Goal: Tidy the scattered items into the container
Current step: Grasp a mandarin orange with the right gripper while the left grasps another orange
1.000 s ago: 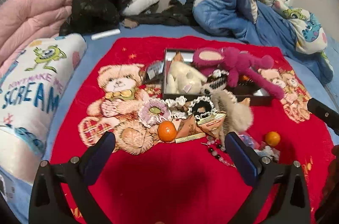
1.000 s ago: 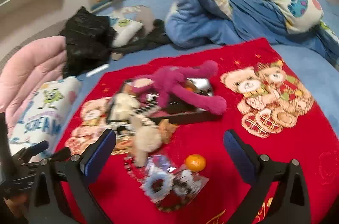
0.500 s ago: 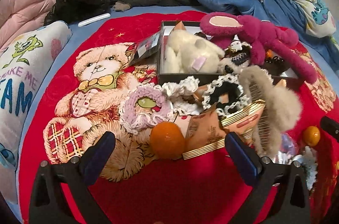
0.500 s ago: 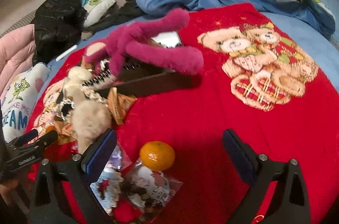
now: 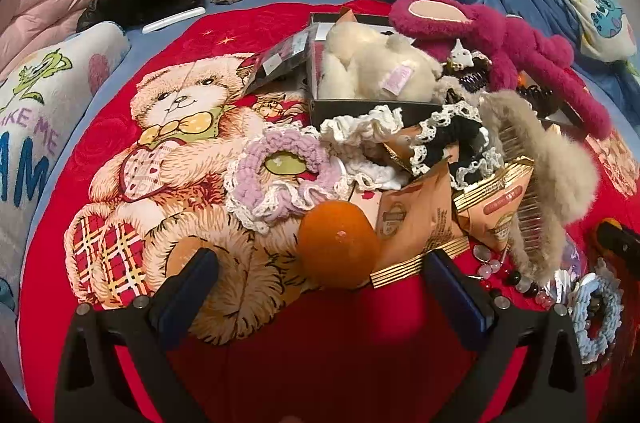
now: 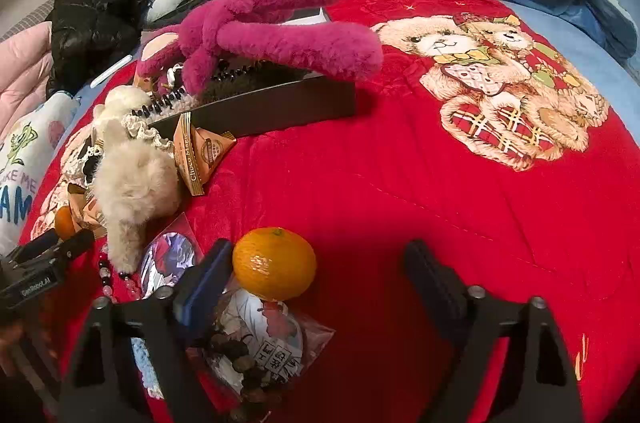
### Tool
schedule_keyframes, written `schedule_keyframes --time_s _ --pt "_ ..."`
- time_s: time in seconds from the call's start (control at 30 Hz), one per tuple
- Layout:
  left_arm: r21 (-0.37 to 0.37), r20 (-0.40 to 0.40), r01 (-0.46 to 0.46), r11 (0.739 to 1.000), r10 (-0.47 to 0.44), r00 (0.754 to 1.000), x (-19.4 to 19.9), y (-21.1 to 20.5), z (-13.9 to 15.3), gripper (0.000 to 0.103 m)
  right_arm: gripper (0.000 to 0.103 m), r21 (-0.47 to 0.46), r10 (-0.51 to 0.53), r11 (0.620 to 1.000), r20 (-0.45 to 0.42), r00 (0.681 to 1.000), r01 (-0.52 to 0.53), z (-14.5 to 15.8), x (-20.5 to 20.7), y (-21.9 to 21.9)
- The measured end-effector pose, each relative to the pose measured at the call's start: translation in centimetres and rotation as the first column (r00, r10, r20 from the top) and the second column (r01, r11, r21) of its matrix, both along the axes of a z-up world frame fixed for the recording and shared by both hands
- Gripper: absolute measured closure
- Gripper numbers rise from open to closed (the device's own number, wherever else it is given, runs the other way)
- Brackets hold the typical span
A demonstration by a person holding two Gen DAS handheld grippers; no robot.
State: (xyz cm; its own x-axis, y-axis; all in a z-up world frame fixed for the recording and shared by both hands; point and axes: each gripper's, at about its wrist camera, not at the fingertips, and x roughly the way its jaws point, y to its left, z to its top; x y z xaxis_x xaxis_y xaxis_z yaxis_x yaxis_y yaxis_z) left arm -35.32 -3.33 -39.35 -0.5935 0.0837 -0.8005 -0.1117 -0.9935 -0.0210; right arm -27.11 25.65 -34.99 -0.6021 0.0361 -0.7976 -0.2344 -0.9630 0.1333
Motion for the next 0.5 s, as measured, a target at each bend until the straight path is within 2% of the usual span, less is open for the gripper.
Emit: schedule_keyframes --time_s 0.07,0.2,0.33,0.4,0.5 --pt "0.004 0.007 -0.001 1.0 0.001 1.0 -0.1 -0.1 -0.2 0.0 0.038 0.002 -0.007 1.0 -0.002 1.0 0.007 0.0 -0.1 -0.2" --pt "0.025 0.015 0.006 1.0 -0.006 1.0 0.0 -0.2 -0.2 0.0 0.042 0.04 0.001 0.999 0.013 1.0 -0.002 -0.2 -0.3 -0.7" --pt "0.005 0.016 0.011 1.0 -0.011 1.0 0.3 0.2 -0.1 0.0 0.057 0.048 -0.023 0.999 0.012 1.0 0.022 -0.1 -0.3 -0.5" --pt "-0.018 0.009 0.014 1.0 -0.014 1.0 0.6 0.6 0.1 0.006 0.064 0.05 -0.042 0.998 0.01 0.999 0.042 0.0 -0.2 -0.3" --pt "-0.02 0.001 0.019 1.0 -0.019 1.0 0.8 0.9 0.4 0.021 0.065 0.051 -0.052 0.997 0.007 0.999 0.051 0.1 -0.1 -0.3"
